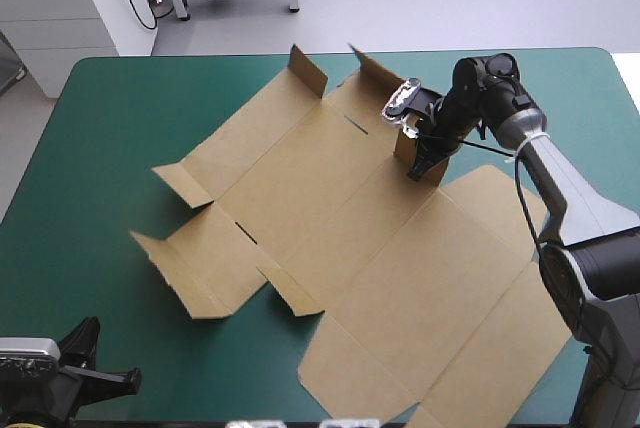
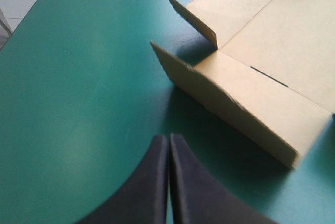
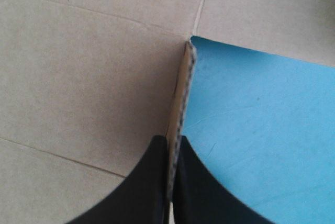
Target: Fold the box
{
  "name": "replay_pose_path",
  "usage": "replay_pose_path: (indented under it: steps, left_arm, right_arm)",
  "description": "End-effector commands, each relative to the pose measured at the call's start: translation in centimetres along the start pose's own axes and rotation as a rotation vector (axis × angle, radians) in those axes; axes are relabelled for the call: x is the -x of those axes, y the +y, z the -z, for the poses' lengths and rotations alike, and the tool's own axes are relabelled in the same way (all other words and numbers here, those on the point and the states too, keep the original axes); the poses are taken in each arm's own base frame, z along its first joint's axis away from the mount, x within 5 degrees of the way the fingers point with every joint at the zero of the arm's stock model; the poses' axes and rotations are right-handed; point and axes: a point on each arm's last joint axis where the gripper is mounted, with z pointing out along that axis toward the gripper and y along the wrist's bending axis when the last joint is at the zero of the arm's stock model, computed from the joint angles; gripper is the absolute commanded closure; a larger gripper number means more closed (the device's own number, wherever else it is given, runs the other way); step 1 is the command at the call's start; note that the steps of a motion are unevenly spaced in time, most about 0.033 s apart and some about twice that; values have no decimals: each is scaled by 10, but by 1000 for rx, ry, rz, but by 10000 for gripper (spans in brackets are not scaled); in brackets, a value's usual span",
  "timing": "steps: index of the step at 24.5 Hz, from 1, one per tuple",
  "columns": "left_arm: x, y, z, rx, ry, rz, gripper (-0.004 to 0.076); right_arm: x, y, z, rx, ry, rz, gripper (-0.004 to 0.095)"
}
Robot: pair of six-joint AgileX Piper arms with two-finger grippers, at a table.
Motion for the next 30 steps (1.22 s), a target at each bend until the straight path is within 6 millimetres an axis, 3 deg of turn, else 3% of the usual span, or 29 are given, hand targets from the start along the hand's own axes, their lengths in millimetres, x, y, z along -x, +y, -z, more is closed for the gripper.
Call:
replay_pose_path:
  steps: [1,6,10,15,17,25,30]
  left_arm:
    - [12,0,2,-9,-77,5,731]
    - [12,0,2,-9,-77,5,731]
    - [12,0,2,-9,-77,5,731]
    - [12,0,2,-9,-77,5,731]
    - [12,0,2,-9,-77,5,731]
    - [12,0,2,-9,-77,5,731]
    - [12,0,2,-9,-77,5,731]
  right_arm:
    - [13,8,40,-49,-101,165,929]
    - [30,20,36,-61,-127,340,929]
    - [44,27,22,-63,-98,427,929]
    - [79,49,-3,-47,-118,596,929]
    - [89,54,-2,-62,-143,633,929]
    - [97,56,1,-85,-180,747,929]
    - [98,57,1,-75,-188,729,929]
